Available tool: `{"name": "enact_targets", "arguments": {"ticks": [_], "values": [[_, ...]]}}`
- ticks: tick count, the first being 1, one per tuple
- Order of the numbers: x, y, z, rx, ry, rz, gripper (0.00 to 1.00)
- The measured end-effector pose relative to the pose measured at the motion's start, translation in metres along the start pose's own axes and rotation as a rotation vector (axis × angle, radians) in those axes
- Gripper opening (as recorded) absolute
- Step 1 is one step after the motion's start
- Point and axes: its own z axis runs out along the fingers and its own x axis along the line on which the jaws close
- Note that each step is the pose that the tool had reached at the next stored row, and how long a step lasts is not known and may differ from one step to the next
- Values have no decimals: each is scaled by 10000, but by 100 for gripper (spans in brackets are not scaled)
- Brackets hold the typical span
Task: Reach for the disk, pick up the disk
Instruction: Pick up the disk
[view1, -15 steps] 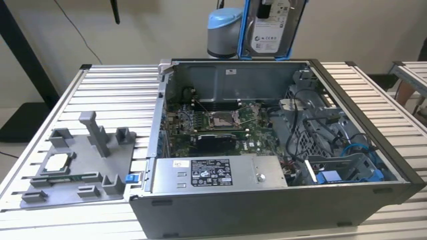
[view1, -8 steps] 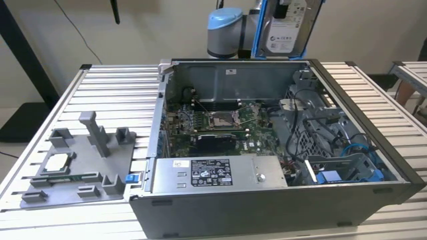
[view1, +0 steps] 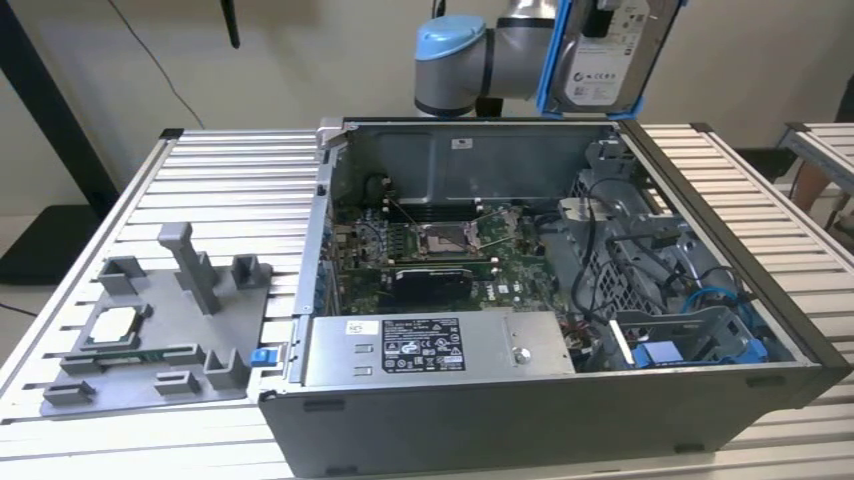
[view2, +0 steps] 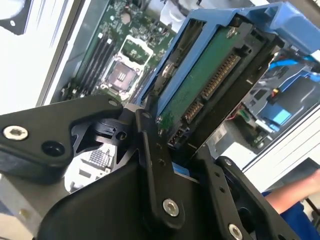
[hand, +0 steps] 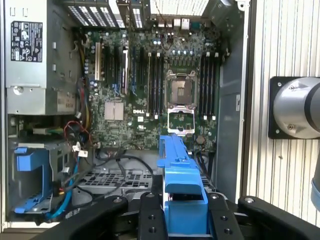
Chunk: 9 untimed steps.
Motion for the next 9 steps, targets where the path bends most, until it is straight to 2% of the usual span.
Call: {"name": "enact_targets", "arguments": {"ticks": [3,9], "values": [[15,-34,-3,-2,3,0,0],[185,-83,-9,-17,1,1,0]]}}
